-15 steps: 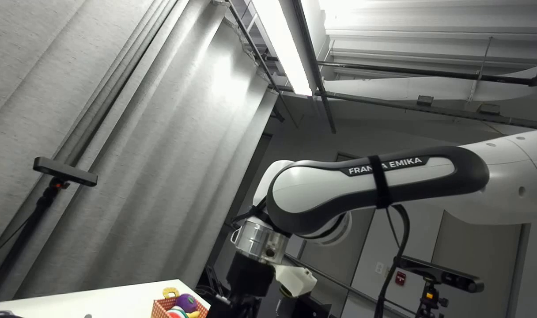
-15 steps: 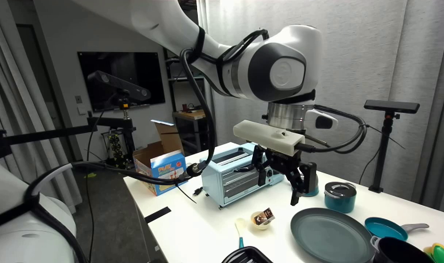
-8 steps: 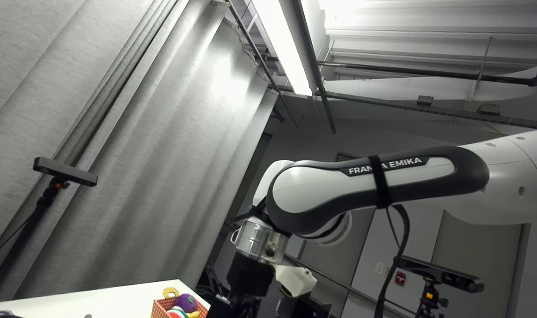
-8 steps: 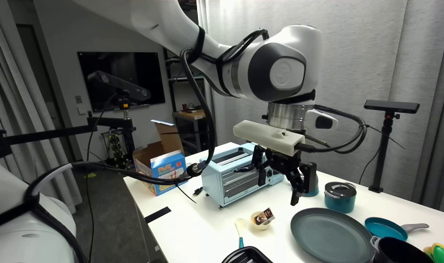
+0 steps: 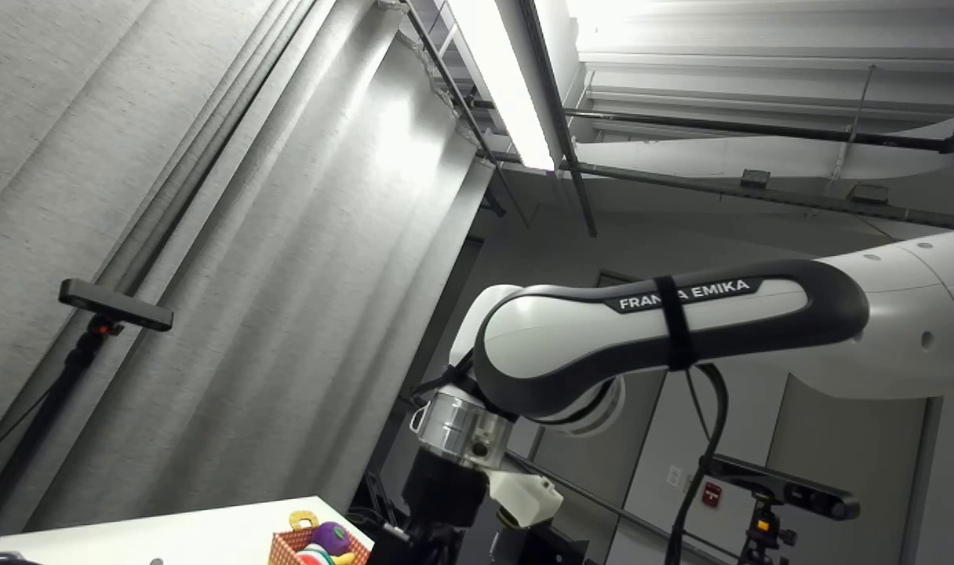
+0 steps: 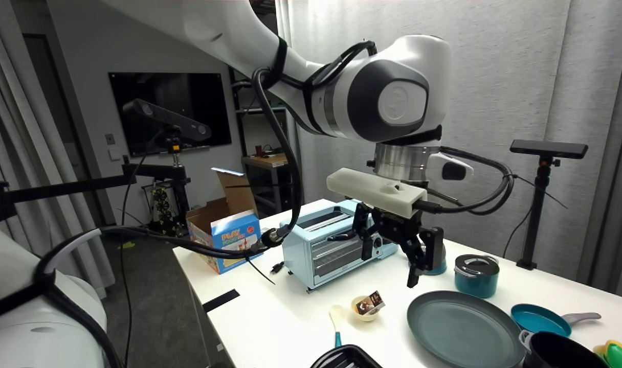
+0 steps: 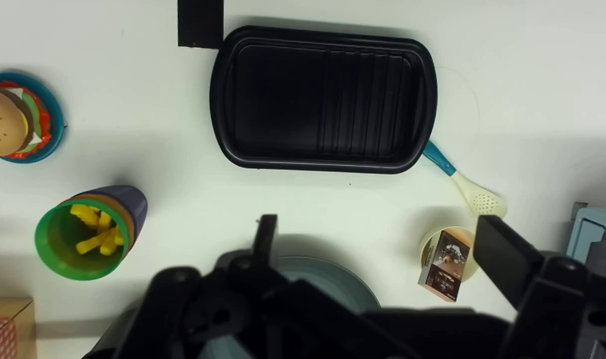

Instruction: Remove the orange cup from the box and put it on the table, remove the green cup from the orange cup and put it on the table

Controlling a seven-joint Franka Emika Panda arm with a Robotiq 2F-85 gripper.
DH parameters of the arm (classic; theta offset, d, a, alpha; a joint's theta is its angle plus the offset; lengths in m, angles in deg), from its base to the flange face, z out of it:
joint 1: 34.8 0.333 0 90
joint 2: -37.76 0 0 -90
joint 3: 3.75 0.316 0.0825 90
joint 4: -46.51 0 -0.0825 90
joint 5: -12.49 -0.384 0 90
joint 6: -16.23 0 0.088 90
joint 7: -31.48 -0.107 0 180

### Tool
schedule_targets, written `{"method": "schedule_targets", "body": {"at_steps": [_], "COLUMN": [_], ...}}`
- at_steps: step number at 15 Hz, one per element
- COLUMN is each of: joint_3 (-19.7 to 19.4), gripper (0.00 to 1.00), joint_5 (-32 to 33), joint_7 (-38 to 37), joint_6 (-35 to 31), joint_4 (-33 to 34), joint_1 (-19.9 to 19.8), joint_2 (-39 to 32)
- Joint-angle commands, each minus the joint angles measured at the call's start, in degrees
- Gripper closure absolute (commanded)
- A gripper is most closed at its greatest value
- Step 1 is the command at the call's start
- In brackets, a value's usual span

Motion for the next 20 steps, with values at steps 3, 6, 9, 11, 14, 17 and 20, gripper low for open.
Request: {"method": "schedule_targets", "body": {"at_steps": [3,6,9,11,14,17,20], "joint_3": [0.33,0.33,0.33,0.33,0.36,0.06,-0.17], "gripper": [0.0,0.0,0.0,0.0,0.0,0.0,0.0], "joint_5": [-0.09,-0.09,-0.09,-0.09,0.34,0.15,0.57], "joint_7": [0.05,0.05,0.05,0.05,0.13,0.89,0.94], "joint_6": [0.1,0.1,0.1,0.1,-0.11,0.06,0.17], "joint_4": [0.07,0.07,0.07,0.07,0.22,0.88,1.5], "joint_1": [-0.33,-0.33,-0.33,-0.33,-0.42,-0.48,-0.86], "joint_2": [-0.02,-0.02,-0.02,-0.02,-0.23,-0.86,-1.25]}}
